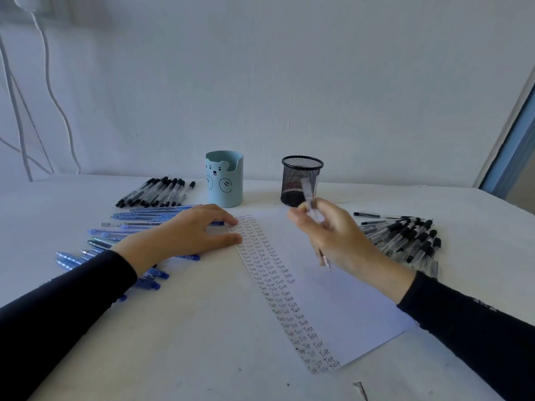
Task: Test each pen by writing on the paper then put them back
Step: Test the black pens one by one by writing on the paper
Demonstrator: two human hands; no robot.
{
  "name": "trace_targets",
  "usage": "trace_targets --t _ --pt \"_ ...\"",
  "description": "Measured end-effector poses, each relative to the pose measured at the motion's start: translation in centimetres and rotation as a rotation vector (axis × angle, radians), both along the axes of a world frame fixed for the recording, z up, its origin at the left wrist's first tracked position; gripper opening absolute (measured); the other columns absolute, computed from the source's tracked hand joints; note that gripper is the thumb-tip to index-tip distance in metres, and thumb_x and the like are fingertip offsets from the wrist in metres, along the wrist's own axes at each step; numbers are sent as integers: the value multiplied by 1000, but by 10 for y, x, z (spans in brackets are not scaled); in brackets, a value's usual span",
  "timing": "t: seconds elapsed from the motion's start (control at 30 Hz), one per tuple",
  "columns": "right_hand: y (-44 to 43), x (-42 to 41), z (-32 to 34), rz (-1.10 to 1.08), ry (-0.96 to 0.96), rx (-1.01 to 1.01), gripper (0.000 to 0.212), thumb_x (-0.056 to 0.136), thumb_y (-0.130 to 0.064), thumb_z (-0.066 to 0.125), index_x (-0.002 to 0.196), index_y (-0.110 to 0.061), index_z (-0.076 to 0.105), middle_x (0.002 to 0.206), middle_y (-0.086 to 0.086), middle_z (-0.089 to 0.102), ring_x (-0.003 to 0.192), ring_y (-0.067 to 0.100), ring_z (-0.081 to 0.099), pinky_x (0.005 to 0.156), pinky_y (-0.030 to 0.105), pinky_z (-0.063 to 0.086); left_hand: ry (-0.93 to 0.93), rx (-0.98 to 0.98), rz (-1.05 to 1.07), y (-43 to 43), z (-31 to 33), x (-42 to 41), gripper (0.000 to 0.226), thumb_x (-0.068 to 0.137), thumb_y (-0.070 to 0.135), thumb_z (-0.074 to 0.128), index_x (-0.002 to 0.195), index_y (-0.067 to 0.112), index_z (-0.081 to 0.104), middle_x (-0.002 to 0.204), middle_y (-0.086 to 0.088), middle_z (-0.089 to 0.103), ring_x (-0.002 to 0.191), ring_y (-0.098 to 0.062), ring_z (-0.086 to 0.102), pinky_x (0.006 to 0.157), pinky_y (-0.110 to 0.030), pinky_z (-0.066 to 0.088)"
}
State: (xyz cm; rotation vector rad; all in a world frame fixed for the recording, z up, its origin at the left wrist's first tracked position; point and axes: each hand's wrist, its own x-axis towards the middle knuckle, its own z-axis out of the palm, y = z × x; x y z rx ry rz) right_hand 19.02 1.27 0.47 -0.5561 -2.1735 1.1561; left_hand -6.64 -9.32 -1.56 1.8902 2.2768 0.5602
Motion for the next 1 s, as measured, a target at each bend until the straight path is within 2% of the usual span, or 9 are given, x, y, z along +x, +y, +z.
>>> trace_targets --t 0.13,0.23,0.3,0.47,0.63,0.73,0.8,0.9,1.0 --pt "12 4 5 28 0 64 26 104 -38 37 117 -25 55 48 2 55 47 16 53 54 25 46 -4 -5 4 -1 1 0 97 51 101 32 123 41 59 126 21 54 119 -2 48 103 -29 41" --pt "24 6 3 72 -11 170 26 104 -32 42 122 -30 61 92 -8 69 85 6 64 90 36 52 -9 -7 7 -1 0 1 100 50 101 31 124 41 58 126 21 54 119 -1 47 103 -28 41" --pt "28 7 0 126 -93 231 36 102 -31 45 137 -40 48 125 5 62 117 13 57 104 25 41 -7 -8 8 0 0 0 99 50 101 32 124 41 58 127 21 54 119 -2 47 103 -28 41" --pt "18 0 -18 241 -257 433 38 100 -23 54 136 -35 54 90 -3 45 75 4 42 71 15 35 8 -8 -4 -1 0 0 95 54 98 33 125 40 58 127 20 53 118 -2 47 99 -24 39" --pt "17 -7 -38 226 -365 786 42 101 -35 47 143 -27 50 122 -6 47 110 10 36 102 27 33 11 -9 3 -1 1 -1 94 53 99 33 124 41 58 127 20 54 118 -2 48 101 -27 40" --pt "22 -5 -21 220 -405 644 44 103 -29 46 147 -27 43 145 -1 39 133 17 27 115 33 25 13 -10 -2 -1 1 1 90 55 96 36 123 41 59 127 20 54 119 -3 48 100 -26 40" --pt "41 1 -8 76 -360 611 45 100 -21 50 144 -26 46 140 1 49 128 22 37 112 34 28 14 -19 5 -1 3 1 89 57 95 35 124 42 58 128 20 54 120 -3 48 102 -27 39" --pt "79 22 8 -267 -654 760 41 99 -18 45 138 -25 55 132 0 55 120 25 44 103 38 35 133 -27 4 -1 7 4 87 60 94 29 125 42 58 128 23 54 120 -2 49 108 -33 35" --pt "97 38 11 -364 -877 734 29 99 -14 43 102 -14 72 116 2 58 115 27 44 88 38 40 33 84 -82 0 14 24 60 75 82 39 117 45 61 119 27 58 107 8 53 99 -25 41"
